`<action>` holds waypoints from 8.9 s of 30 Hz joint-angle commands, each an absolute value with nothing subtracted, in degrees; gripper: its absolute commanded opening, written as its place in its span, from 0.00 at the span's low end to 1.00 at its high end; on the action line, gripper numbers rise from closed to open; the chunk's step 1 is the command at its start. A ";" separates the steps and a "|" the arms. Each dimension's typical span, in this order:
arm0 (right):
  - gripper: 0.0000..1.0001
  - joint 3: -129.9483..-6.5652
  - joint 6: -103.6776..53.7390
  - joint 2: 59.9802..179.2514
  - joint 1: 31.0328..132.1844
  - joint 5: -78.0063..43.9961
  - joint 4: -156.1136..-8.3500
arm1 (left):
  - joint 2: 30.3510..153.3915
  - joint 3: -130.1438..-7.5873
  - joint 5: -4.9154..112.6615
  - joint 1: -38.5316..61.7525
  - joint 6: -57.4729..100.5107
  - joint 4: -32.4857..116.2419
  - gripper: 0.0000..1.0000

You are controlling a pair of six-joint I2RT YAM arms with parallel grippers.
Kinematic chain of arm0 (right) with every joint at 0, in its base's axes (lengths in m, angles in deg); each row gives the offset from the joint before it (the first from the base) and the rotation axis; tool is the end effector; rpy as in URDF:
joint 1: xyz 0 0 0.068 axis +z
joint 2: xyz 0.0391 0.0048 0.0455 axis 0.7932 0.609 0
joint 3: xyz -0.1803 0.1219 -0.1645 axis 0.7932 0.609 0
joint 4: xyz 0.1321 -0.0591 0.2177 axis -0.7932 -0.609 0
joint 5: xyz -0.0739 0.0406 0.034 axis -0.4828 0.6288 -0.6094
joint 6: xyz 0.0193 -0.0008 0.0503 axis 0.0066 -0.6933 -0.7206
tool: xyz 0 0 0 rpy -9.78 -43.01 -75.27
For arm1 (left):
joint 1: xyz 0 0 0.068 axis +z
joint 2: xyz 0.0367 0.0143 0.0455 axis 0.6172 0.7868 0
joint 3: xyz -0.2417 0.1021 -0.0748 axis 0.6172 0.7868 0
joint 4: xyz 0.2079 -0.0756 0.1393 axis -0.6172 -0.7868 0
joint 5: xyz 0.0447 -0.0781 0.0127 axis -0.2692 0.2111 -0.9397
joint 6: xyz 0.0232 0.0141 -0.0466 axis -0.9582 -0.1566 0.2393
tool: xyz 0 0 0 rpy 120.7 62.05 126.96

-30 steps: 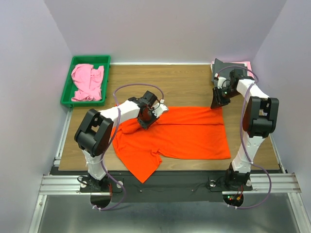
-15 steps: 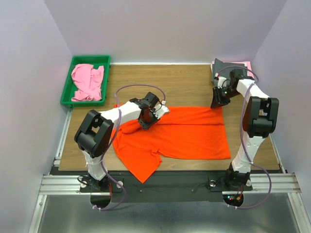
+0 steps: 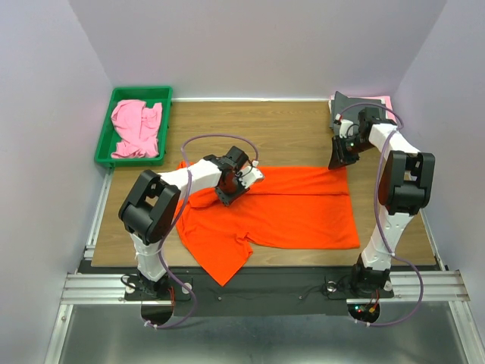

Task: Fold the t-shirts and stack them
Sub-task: Fold the tshirt

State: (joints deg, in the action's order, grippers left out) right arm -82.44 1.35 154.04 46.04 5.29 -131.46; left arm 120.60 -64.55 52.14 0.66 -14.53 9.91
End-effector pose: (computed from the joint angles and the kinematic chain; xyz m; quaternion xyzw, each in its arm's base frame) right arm 0.4061 -0.0280 0.1982 -0.1414 0.9484 0.2223 0.1763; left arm 0.2847 -0.2231 0.1729 0.5126 0.8316 -0.0787 0.1987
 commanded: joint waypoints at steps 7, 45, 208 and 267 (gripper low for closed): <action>0.29 -81.92 1.53 153.76 46.15 4.44 -129.98 | 117.89 -64.63 53.61 0.67 -15.55 7.08 0.16; 0.26 -80.25 2.41 152.53 46.15 3.04 -130.06 | 117.55 -73.51 72.86 0.93 -9.74 -3.73 0.24; 0.00 -91.05 -3.74 165.53 42.73 -20.96 -122.77 | 146.45 -103.21 54.31 36.44 -11.24 3.13 0.00; 0.60 -85.61 -0.58 148.93 43.78 2.51 -130.24 | 124.22 -75.53 58.80 16.49 -21.70 -0.39 0.36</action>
